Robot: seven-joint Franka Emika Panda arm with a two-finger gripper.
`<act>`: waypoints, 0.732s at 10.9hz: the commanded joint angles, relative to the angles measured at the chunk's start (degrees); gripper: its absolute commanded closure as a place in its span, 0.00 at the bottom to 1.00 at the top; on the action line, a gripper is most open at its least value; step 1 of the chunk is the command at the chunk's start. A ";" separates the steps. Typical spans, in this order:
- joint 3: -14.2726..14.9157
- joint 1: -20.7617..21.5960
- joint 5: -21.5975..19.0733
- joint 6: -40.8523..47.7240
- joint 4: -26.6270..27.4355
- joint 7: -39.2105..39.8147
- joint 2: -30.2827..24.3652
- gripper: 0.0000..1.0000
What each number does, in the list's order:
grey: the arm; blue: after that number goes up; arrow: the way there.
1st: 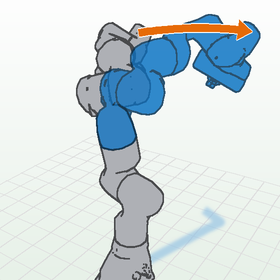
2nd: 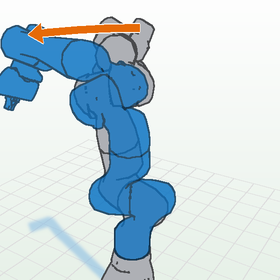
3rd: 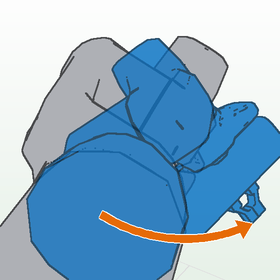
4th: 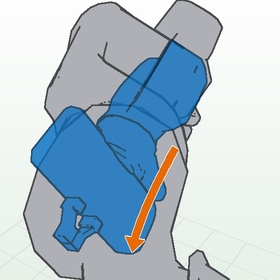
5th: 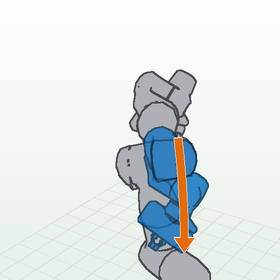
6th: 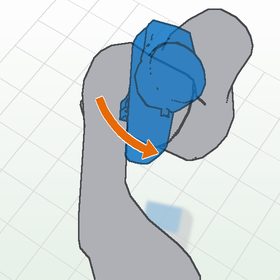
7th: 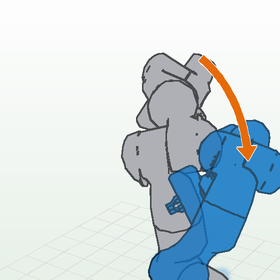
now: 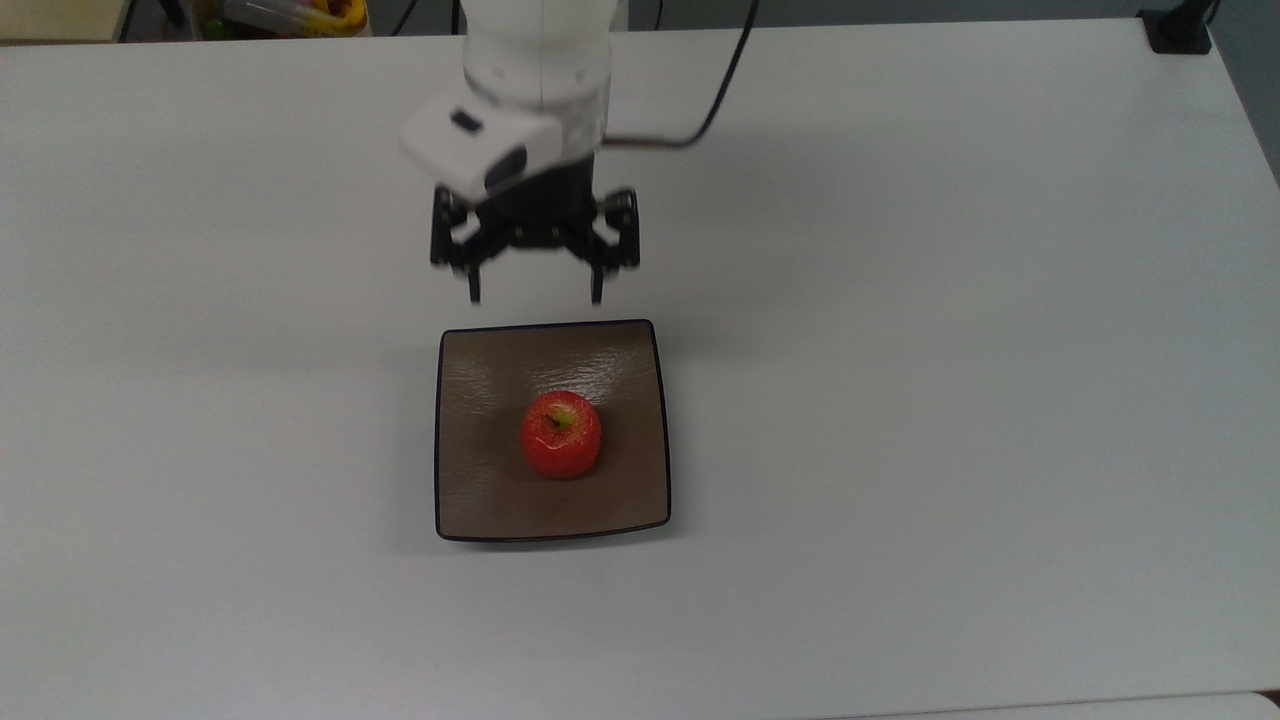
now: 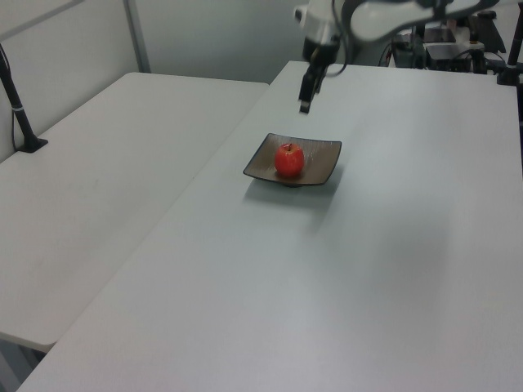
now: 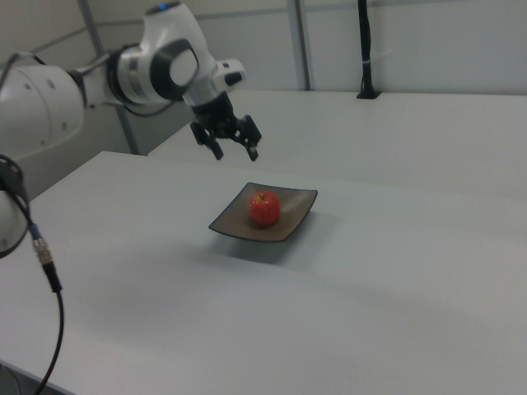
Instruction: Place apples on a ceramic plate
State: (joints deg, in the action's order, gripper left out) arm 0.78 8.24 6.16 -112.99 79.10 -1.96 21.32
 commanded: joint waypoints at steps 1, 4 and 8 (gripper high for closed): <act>0.37 0.28 -0.96 13.45 4.31 -4.88 -12.06 0.00; 0.37 -1.47 -5.88 19.73 7.54 -7.86 -20.32 0.00; -0.07 -2.35 -8.08 20.97 14.40 -8.76 -27.29 0.00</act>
State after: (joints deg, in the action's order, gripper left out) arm 0.89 6.26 0.61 -91.96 87.74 -9.54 -1.62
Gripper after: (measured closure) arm 0.000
